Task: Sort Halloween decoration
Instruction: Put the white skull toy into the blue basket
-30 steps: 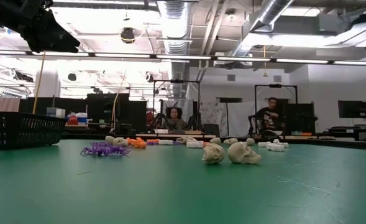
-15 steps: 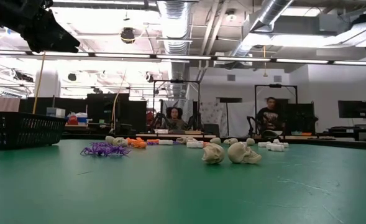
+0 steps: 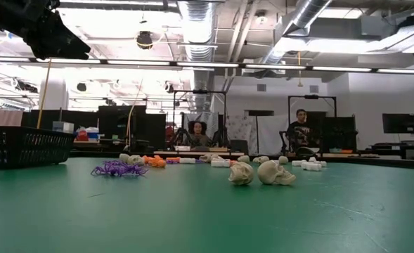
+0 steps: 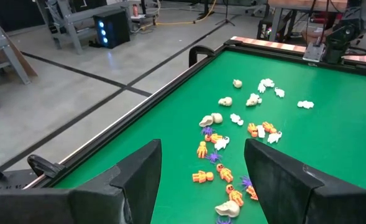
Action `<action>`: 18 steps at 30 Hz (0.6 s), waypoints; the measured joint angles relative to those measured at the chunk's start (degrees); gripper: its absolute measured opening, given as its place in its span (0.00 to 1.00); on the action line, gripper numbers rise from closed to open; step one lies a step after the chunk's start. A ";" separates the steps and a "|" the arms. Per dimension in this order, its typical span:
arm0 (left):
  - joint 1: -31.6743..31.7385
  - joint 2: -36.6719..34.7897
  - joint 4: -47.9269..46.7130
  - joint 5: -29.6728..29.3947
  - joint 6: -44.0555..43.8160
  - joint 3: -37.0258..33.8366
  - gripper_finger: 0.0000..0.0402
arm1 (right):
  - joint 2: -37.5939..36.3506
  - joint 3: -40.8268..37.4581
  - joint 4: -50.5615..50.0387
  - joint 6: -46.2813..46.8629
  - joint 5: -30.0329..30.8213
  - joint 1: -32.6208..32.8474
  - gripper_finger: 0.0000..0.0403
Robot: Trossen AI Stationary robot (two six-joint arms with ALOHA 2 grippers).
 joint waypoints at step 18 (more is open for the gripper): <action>-0.01 -0.01 0.02 0.00 0.00 0.00 0.55 | 0.02 0.00 -2.54 -7.93 17.56 -4.38 0.48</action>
